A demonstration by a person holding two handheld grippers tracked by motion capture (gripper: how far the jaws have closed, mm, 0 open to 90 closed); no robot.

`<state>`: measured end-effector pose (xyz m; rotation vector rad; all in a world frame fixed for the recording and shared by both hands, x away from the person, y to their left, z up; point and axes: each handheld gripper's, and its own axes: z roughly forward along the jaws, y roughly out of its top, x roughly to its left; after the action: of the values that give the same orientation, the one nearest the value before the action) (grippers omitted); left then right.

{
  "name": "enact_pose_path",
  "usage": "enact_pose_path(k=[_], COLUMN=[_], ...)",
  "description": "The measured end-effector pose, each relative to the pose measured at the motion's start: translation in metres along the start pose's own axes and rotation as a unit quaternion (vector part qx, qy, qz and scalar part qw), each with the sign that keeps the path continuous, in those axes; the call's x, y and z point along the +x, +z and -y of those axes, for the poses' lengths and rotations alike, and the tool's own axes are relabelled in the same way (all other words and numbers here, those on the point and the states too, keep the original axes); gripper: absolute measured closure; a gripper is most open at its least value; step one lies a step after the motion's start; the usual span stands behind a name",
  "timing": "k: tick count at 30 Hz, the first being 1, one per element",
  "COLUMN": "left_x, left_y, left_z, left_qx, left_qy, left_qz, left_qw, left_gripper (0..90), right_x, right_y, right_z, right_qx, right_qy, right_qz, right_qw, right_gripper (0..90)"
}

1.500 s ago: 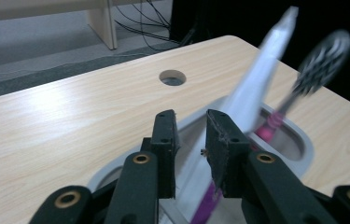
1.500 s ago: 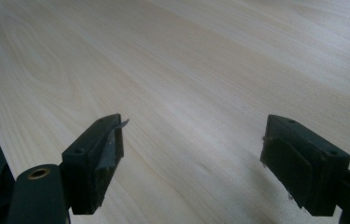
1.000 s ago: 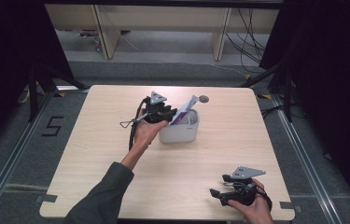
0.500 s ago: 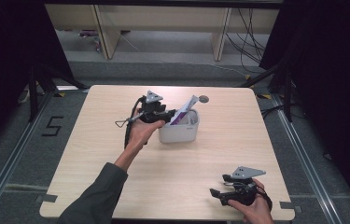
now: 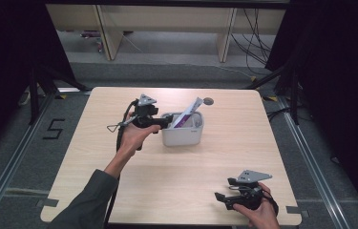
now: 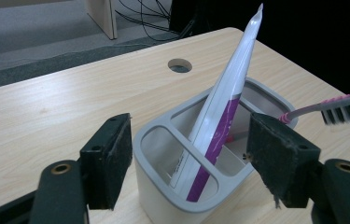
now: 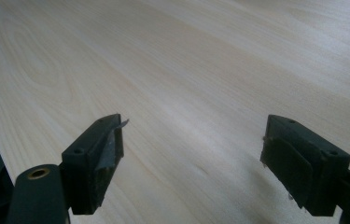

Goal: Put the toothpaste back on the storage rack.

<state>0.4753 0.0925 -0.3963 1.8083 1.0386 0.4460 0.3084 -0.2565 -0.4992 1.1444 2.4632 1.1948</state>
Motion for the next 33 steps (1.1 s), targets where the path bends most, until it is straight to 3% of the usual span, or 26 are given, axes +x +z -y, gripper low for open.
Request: enact_pose_path(k=[15,18,23,24,26,33], left_x=[0.004,0.008,0.008,0.009,0.009,0.013], left_y=[-0.019,-0.022,-0.031,-0.032,-0.035,-0.043], left_z=[0.010,0.014,0.024,0.025,0.027,0.036], left_qx=[-0.001,0.008,0.000,0.001,-0.002,-0.002], left_qy=[0.017,0.021,0.013,0.012,0.010,0.008], left_qz=[0.015,0.015,0.015,0.016,0.018,0.022], left_qw=[0.9998,0.9996,0.9998,0.9998,0.9998,0.9997], left_gripper=[24.1,22.5,21.5,21.4,21.0,20.1], right_x=[0.001,0.001,-0.001,0.001,-0.001,-0.001], right_y=[-0.001,0.000,-0.001,-0.002,-0.001,-0.001], right_z=[-0.001,-0.001,-0.001,0.000,-0.001,-0.001], right_qx=[-0.003,-0.006,-0.009,-0.005,-0.008,-0.009], right_qy=[0.008,0.009,0.000,0.013,0.000,0.002], right_qz=[-0.007,-0.004,-0.001,0.000,-0.001,0.001], right_qw=[0.9999,0.9999,1.0000,0.9999,1.0000,1.0000], right_gripper=[21.5,21.6,21.5,21.5,21.5,21.5])
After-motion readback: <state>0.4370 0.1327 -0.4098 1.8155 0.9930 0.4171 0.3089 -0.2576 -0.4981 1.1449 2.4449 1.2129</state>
